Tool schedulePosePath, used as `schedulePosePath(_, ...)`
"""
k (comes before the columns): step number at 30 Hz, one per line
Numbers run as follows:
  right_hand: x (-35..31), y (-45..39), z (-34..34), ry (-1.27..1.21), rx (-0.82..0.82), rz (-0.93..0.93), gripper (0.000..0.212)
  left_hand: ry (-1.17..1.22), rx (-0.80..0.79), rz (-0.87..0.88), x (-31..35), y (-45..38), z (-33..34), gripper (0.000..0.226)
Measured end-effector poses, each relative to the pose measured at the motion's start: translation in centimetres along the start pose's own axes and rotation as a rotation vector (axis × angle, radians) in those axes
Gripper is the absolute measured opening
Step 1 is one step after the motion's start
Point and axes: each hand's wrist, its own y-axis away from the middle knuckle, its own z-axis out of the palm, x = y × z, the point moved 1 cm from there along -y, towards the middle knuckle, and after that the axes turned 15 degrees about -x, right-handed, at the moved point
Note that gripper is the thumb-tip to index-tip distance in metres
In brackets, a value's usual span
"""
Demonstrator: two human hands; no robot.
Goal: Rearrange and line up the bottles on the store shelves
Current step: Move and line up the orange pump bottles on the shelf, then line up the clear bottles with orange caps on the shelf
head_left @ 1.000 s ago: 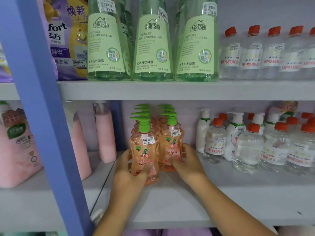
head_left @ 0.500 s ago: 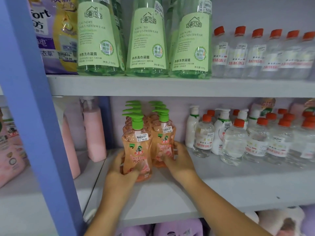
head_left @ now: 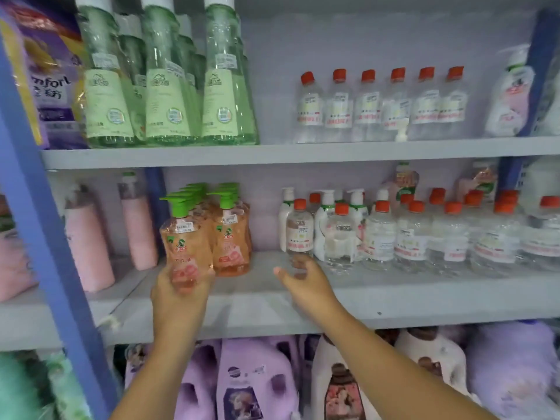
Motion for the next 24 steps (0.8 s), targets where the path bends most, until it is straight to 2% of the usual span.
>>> schedulePosePath(4,0.3,4.7,-7.0,0.013,-0.014,0.010,0.058,0.001,-0.133,-0.005,2.2,4.4,7.2,0.076)
schedulePosePath(8,0.5,7.9,-15.2,0.027,0.042,0.026,0.060,0.045,-0.315,-0.024,4.8,6.8,15.7,0.059)
schedulePosePath(14,3.0,10.6,-27.3,-0.016,0.267,0.042,0.050,0.041,-0.529,-0.010,7.1,8.6,28.3,0.057)
schedulePosePath(19,5.6,10.6,-33.8,0.043,0.424,0.052,0.049,0.059,-0.647,-0.007,7.8,8.4,36.6,0.056)
schedulePosePath(22,6.7,10.0,-36.9,0.140,0.467,0.069,0.049,0.050,-0.693,0.093,9.2,8.3,40.7,0.038)
schedulePosePath(24,7.3,9.5,-39.0,0.171,0.493,0.077,0.058,-0.073,-0.615,0.240,10.3,8.0,42.8,0.051)
